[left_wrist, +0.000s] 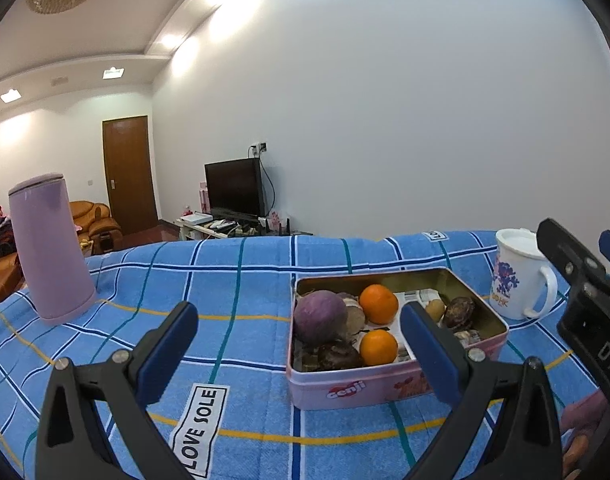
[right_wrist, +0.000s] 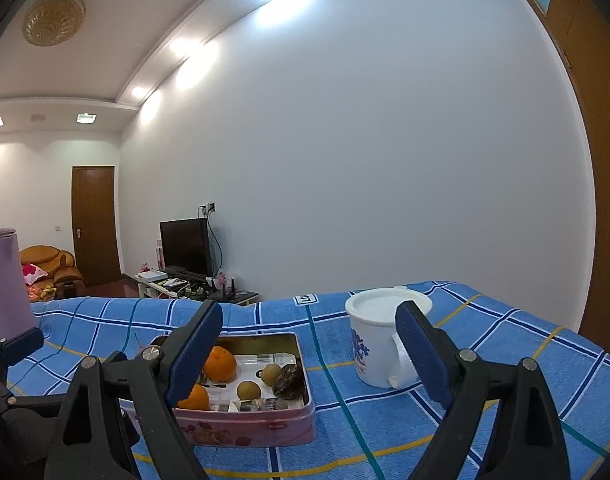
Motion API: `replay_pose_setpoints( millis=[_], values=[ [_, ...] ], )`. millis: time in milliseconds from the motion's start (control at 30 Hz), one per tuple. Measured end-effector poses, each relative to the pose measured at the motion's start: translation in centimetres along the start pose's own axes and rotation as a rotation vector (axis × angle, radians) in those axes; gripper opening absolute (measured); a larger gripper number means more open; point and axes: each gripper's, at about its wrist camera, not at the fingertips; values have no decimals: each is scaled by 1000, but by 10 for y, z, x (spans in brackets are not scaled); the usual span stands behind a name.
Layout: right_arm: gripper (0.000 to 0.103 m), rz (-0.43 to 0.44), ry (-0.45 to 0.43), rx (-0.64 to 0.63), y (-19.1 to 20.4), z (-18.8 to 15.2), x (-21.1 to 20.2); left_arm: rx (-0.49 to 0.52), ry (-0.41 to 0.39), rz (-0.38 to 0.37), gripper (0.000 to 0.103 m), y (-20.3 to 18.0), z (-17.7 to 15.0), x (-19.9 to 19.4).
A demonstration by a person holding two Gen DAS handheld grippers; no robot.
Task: Organize fruits
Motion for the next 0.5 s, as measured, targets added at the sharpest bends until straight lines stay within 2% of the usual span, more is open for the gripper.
replay_pose_setpoints(
  millis=[500],
  values=[
    [90, -12, 5, 27, -6, 2, 0, 5, 4, 0, 103, 1, 0, 1]
  ],
)
Point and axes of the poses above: each gripper's, at about its wrist camera, not at the fingertips, and x roughly the way its jaws point, y to its left, z to its top, and after that the axes turned 15 degrees about x, right-handed
